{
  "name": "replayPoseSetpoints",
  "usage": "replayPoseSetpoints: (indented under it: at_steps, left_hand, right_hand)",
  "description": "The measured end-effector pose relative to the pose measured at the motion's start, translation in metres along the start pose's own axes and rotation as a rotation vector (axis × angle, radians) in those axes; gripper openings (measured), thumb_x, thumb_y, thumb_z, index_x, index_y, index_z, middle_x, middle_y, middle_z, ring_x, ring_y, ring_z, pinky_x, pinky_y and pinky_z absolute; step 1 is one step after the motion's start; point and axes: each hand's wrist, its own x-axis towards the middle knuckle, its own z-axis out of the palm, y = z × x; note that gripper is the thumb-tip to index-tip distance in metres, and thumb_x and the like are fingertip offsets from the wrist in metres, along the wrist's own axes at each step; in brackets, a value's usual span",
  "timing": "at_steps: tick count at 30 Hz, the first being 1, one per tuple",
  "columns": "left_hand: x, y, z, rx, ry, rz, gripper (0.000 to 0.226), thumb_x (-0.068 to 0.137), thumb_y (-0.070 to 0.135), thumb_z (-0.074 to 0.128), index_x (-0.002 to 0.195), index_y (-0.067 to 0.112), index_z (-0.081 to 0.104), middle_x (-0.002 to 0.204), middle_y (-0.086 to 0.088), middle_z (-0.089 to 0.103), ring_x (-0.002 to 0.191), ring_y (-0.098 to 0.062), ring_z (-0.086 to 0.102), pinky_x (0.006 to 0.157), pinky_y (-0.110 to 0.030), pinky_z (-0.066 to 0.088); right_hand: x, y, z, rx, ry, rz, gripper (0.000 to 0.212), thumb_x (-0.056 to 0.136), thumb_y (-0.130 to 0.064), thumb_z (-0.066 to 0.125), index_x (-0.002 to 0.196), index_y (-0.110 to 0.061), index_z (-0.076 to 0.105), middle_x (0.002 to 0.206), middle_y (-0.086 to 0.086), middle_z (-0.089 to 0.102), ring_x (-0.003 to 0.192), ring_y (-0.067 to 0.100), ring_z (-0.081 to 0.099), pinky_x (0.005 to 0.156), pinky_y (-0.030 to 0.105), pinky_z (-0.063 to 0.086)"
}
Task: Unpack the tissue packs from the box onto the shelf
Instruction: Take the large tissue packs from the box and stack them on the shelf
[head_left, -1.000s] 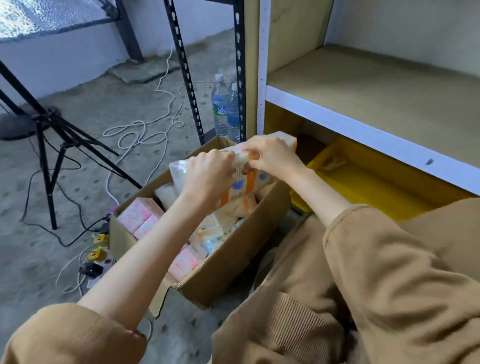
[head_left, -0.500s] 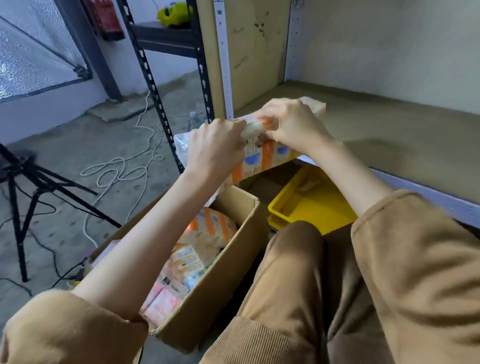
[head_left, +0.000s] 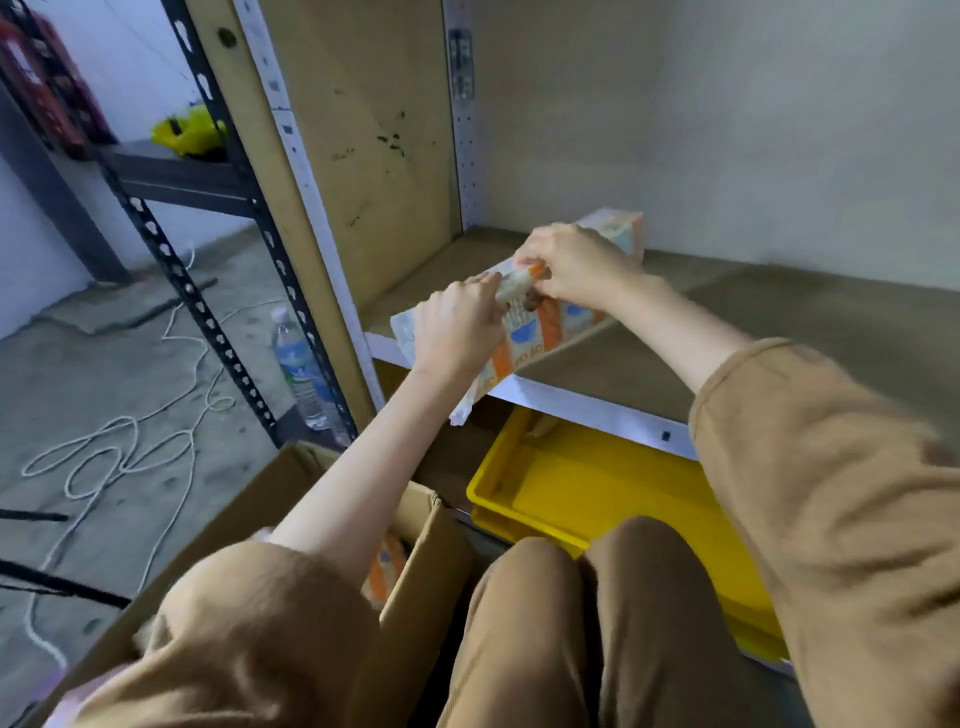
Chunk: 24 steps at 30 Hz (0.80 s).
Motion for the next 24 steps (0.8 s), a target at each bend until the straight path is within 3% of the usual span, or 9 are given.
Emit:
replayPoseSetpoints:
  at_steps: [8, 15, 18, 20, 22, 24]
  left_hand:
    - [0.044, 0.005, 0.044, -0.011, -0.082, -0.004, 0.035, 0.093, 0.018, 0.046, 0.127, 0.019, 0.054, 0.114, -0.014, 0.066, 0.102, -0.035, 0.061, 0.075, -0.037, 0.047]
    - [0.094, -0.018, 0.054, -0.094, -0.183, -0.101, 0.027, 0.090, 0.029, 0.054, 0.107, 0.012, 0.065, 0.104, -0.017, 0.063, 0.101, -0.039, 0.059, 0.078, -0.037, 0.046]
    - [0.112, -0.041, 0.059, -0.264, -0.304, -0.152, 0.024, 0.088, 0.032, 0.060, 0.081, 0.009, 0.063, 0.085, -0.012, 0.058, 0.082, -0.029, 0.058, 0.061, -0.030, 0.041]
    - [0.117, -0.054, 0.063, -0.359, -0.381, -0.194, 0.024, 0.087, 0.033, 0.062, 0.071, 0.014, 0.059, 0.082, -0.008, 0.058, 0.080, -0.022, 0.053, 0.054, -0.024, 0.038]
    - [0.117, -0.062, 0.066, -0.406, -0.424, -0.217, 0.018, 0.088, 0.031, 0.061, 0.078, 0.016, 0.065, 0.085, -0.006, 0.060, 0.085, -0.020, 0.051, 0.056, -0.021, 0.037]
    - [0.115, -0.063, 0.071, -0.404, -0.433, -0.233, 0.032, 0.090, 0.027, 0.059, 0.114, 0.005, 0.064, 0.108, -0.012, 0.064, 0.096, -0.024, 0.056, 0.070, -0.025, 0.041]
  right_hand:
    - [0.019, 0.041, 0.034, 0.054, -0.102, 0.088, 0.039, 0.082, -0.002, 0.057, 0.120, -0.013, 0.060, 0.128, 0.009, 0.058, 0.118, 0.029, 0.053, 0.098, 0.043, 0.045]
    - [0.014, 0.058, 0.051, 0.099, -0.030, 0.130, 0.050, 0.088, -0.008, 0.054, 0.137, -0.008, 0.043, 0.146, 0.006, 0.040, 0.134, 0.022, 0.038, 0.109, 0.036, 0.035]
    - [-0.006, 0.067, 0.073, 0.121, -0.008, 0.173, 0.043, 0.089, -0.018, 0.057, 0.129, -0.005, 0.051, 0.140, 0.010, 0.047, 0.131, 0.023, 0.043, 0.107, 0.033, 0.034]
    - [-0.017, 0.074, 0.091, 0.163, -0.050, 0.227, 0.040, 0.089, -0.020, 0.058, 0.126, -0.004, 0.055, 0.137, 0.012, 0.051, 0.129, 0.026, 0.045, 0.106, 0.034, 0.035]
    - [-0.024, 0.079, 0.104, 0.186, -0.140, 0.274, 0.043, 0.090, -0.025, 0.057, 0.128, -0.003, 0.054, 0.138, 0.012, 0.050, 0.129, 0.025, 0.046, 0.107, 0.032, 0.035]
    - [-0.027, 0.079, 0.114, 0.187, -0.232, 0.322, 0.049, 0.092, -0.032, 0.053, 0.134, -0.006, 0.048, 0.145, 0.009, 0.044, 0.132, 0.024, 0.042, 0.108, 0.032, 0.034]
